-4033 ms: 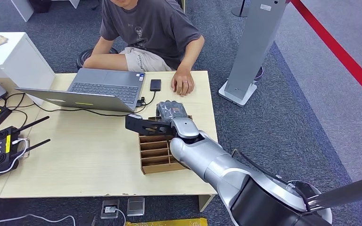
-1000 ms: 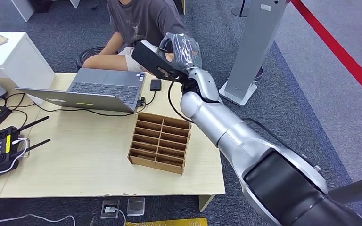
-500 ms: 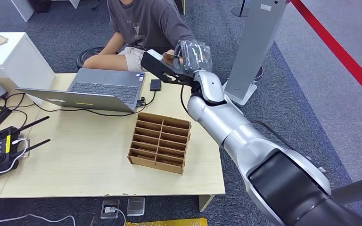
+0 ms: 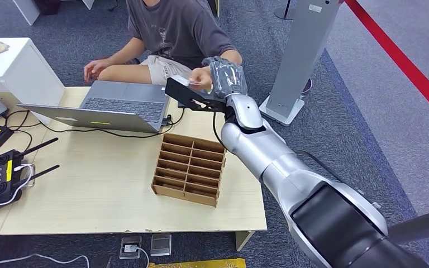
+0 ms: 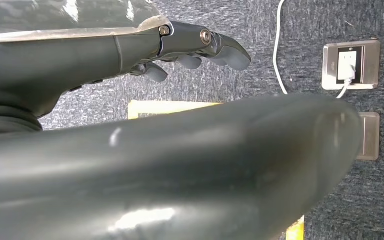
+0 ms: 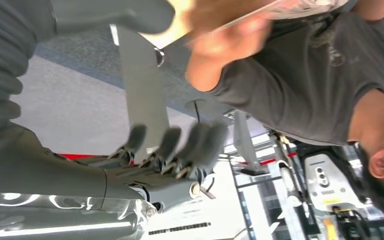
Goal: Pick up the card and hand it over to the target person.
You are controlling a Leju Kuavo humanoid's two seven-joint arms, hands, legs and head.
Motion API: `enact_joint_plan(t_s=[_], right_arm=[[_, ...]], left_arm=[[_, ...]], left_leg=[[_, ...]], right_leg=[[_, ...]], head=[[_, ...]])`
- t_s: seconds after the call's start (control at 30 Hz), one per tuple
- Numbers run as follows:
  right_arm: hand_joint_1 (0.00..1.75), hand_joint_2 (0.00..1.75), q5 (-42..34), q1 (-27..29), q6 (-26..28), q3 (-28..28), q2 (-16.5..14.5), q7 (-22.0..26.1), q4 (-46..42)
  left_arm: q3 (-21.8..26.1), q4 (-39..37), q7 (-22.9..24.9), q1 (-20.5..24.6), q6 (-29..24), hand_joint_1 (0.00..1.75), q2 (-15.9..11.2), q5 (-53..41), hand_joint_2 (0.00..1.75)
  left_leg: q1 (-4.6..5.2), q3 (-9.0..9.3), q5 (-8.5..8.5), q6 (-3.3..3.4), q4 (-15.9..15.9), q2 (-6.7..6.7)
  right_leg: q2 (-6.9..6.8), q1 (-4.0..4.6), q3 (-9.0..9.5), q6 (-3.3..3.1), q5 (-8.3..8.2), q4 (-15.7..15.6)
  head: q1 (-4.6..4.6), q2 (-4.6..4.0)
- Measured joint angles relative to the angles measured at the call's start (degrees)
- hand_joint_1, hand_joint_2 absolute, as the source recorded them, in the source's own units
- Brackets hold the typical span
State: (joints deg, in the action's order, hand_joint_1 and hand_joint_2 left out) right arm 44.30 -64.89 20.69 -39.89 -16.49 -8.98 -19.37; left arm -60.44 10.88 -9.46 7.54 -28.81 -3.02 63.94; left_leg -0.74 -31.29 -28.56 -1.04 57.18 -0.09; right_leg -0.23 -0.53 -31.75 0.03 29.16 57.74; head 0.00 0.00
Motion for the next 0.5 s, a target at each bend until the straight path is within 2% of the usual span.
enact_joint_plan(t_s=[0.17,0.4,0.5], right_arm=[[0.00,1.75,-2.75,0.43,3.19,2.83,0.11,4.13,-1.69],[0.00,1.75,-11.26,3.09,9.67,8.79,1.60,14.67,-5.71],[0.00,1.75,-14.68,5.34,10.79,10.11,2.72,17.89,-8.47]], left_arm=[[0.19,0.08,0.34,0.02,0.12,0.00,0.01,0.14,0.00],[0.84,0.14,1.00,0.00,-0.16,0.00,0.18,0.59,0.00],[1.01,0.17,1.50,0.00,-0.20,0.00,0.24,0.74,0.00]], left_leg=[[0.00,0.00,-0.01,0.00,-0.01,0.01],[-0.01,0.05,0.04,0.02,-0.09,-0.06],[-0.01,0.08,0.08,0.04,-0.14,-0.10]], right_leg=[[0.01,0.00,0.00,0.00,0.00,0.00],[-0.06,0.01,0.08,0.00,-0.02,-0.10],[-0.10,0.02,0.13,0.01,-0.06,-0.18]], head=[[0.00,0.00],[0.00,0.00],[0.00,0.00]])
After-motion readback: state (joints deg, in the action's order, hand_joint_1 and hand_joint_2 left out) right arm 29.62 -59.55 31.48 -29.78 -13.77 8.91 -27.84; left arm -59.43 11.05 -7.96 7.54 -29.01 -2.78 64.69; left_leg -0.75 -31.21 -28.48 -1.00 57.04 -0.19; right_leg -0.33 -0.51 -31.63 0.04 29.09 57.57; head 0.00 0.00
